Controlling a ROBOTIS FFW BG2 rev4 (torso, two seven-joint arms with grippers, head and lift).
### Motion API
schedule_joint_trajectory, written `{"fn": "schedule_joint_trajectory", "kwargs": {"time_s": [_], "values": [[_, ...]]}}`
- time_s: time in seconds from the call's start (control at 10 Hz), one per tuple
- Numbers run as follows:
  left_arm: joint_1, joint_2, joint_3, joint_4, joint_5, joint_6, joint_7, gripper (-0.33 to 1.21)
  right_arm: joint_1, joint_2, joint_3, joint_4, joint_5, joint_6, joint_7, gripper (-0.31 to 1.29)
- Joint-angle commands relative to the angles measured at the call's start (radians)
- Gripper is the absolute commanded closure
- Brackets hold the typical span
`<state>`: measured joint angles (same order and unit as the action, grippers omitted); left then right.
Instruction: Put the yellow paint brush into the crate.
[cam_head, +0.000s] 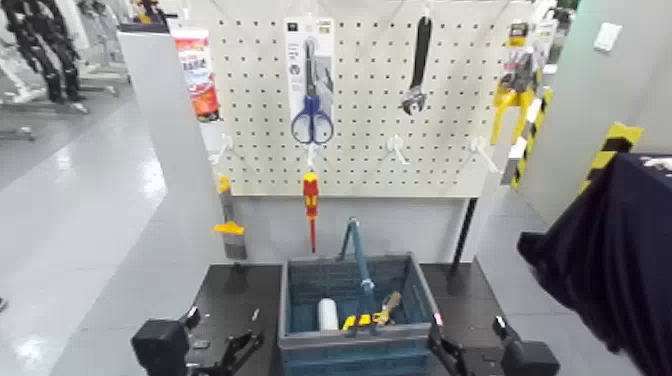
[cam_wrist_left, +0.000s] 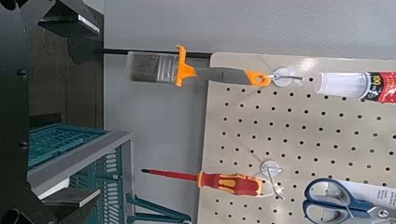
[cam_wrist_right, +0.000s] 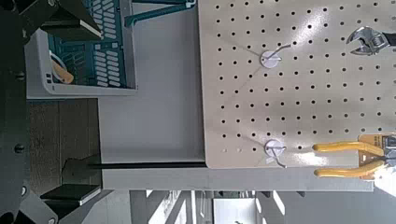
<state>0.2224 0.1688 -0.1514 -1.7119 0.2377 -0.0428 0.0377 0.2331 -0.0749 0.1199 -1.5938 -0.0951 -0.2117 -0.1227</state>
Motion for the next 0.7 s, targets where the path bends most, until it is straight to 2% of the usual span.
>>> {"fn": "schedule_joint_trajectory", "kwargs": {"time_s": [0.1,0.3,0.5,0.7], "values": [[0.000,-0.003,0.010,0.000,0.002,0.004,-0.013,0.10,0.000,0.001,0.001,0.000,0.000,0.000,0.000,0.15],[0.000,-0.008,0.021,0.000,0.003,0.009,-0.033,0.10,0.000,0.001,0.001,0.000,0.000,0.000,0.000,0.14],[-0.014,-0.025,0.092,0.000,-0.008,0.034,-0.121,0.10,0.000,0.003,0.003,0.002,0.000,0.000,0.000,0.14],[-0.049,-0.028,0.171,0.000,-0.028,0.078,-0.239,0.10,-0.001,0.003,0.004,0.002,0.000,0.000,0.000,0.14]]}}
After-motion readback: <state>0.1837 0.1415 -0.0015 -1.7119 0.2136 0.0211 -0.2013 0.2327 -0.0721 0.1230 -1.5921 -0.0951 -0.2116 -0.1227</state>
